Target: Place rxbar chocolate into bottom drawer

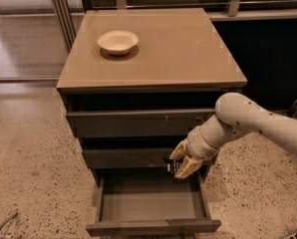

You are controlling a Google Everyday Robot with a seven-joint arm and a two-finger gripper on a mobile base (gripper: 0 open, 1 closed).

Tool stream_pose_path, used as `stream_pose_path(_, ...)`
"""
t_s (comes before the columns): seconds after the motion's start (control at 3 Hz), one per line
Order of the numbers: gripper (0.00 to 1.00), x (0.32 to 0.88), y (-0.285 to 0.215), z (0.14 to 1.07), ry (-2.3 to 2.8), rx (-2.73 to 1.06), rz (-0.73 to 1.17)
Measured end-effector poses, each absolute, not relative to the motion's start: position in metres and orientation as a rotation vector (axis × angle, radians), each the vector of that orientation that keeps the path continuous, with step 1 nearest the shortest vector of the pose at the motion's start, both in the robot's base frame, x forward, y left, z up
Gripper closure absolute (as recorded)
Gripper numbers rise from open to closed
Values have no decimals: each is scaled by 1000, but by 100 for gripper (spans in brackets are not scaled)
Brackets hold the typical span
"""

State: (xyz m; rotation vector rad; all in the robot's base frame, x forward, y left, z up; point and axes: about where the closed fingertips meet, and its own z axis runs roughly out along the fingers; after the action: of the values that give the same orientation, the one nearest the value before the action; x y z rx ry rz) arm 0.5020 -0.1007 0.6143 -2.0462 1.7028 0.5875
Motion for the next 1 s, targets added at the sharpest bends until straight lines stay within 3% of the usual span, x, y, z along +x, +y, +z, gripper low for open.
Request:
stream_pose_path(0.33,100,501,-100,614,1720,-2048,582)
stream_pose_path(1.0,100,506,-107,517,1784,-2045,438)
